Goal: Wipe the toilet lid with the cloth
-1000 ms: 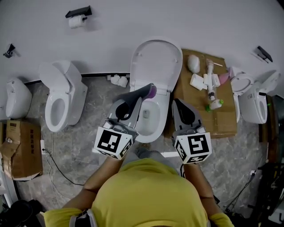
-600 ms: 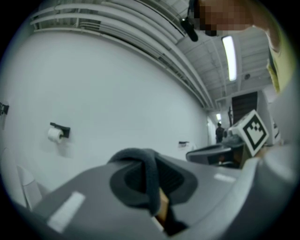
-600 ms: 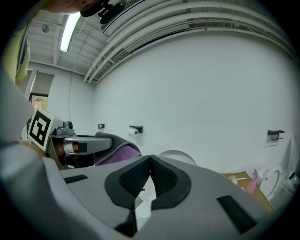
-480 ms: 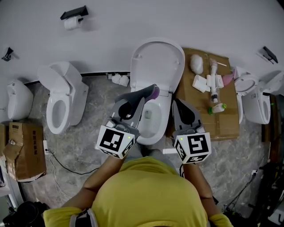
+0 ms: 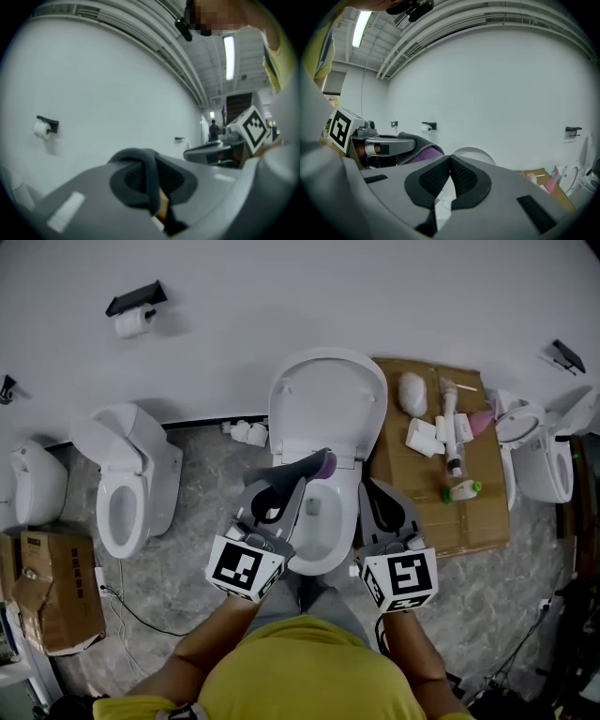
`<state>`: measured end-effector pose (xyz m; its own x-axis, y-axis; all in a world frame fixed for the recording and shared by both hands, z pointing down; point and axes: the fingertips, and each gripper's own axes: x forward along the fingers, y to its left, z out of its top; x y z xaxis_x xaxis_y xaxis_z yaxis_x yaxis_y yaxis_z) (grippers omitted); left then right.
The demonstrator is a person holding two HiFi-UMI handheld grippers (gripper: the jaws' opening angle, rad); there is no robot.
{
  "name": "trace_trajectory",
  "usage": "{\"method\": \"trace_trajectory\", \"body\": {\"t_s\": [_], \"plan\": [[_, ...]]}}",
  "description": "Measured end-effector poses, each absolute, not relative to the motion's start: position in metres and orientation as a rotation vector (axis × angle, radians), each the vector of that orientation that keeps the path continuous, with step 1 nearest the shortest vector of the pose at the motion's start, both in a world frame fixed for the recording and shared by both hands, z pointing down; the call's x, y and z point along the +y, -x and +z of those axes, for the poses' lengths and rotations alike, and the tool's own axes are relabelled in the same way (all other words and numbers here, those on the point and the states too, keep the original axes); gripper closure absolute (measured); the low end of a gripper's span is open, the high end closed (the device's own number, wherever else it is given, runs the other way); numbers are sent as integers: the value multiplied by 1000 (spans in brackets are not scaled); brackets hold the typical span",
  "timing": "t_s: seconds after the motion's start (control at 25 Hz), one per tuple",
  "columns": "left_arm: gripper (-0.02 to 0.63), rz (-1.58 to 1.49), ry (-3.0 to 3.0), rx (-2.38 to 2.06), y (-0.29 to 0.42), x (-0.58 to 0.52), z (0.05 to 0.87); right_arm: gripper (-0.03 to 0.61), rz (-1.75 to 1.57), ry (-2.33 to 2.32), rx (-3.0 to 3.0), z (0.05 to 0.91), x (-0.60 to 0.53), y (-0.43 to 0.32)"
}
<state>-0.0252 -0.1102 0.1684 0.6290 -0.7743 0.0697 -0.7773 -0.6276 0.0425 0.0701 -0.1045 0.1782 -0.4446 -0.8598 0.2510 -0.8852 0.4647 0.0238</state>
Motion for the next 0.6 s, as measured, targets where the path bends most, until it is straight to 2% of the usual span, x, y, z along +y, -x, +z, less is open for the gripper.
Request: {"method": "trace_trajectory", "body": {"t_s": [0.6], "plan": [[595, 61, -2788, -1234, 14, -194, 231, 562, 208, -1538, -2450, 236, -176, -70]]}}
